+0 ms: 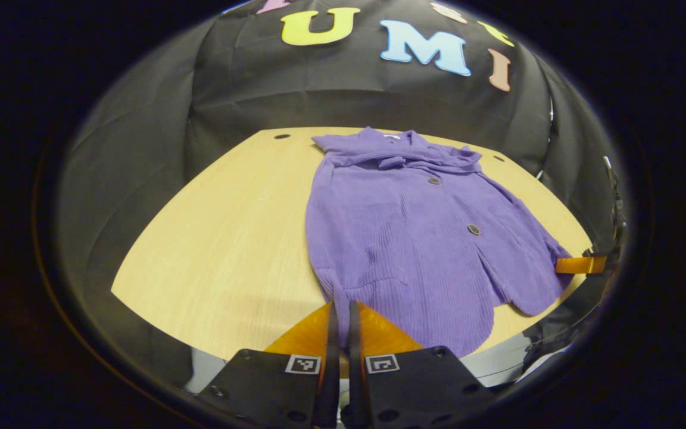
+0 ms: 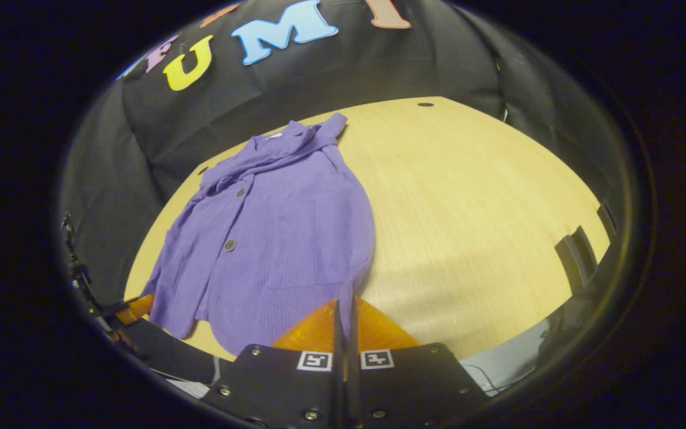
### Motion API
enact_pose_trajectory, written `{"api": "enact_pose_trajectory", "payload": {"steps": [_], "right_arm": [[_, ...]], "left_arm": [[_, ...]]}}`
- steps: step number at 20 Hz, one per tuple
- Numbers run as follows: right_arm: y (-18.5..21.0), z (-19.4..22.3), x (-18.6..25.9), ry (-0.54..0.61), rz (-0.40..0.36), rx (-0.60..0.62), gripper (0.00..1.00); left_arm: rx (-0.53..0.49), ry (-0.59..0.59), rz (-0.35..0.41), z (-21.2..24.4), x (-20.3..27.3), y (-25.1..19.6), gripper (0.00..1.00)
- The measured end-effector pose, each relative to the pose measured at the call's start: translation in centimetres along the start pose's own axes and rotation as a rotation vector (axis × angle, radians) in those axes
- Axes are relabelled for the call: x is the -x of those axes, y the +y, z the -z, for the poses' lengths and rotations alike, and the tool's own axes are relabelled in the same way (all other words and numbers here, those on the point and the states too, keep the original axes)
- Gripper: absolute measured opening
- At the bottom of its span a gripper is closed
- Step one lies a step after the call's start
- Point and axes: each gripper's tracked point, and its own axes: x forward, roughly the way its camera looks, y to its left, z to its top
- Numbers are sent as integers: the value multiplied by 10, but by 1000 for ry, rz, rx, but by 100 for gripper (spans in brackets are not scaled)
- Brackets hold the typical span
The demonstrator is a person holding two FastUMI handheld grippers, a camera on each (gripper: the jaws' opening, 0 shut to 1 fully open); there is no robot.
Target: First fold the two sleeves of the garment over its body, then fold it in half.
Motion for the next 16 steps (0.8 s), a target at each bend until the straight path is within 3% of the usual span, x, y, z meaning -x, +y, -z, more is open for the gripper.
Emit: {"api": "enact_pose_trajectory", "payload": {"steps": [3,7,11,16], "right_arm": [[8,-23,17,-40,-57,16,3],[28,-71,37,-117,-123,97,3],[53,-129,47,-208,-183,126,3],[68,-188,46,-284,-194,151,3]], "left_arm": [[107,-19,-3,-27,15,-5,13],[153,-119,-20,-80,37,-8,13],[151,-173,2,-122,45,-19,13],[125,-252,39,-183,39,-30,13]]}}
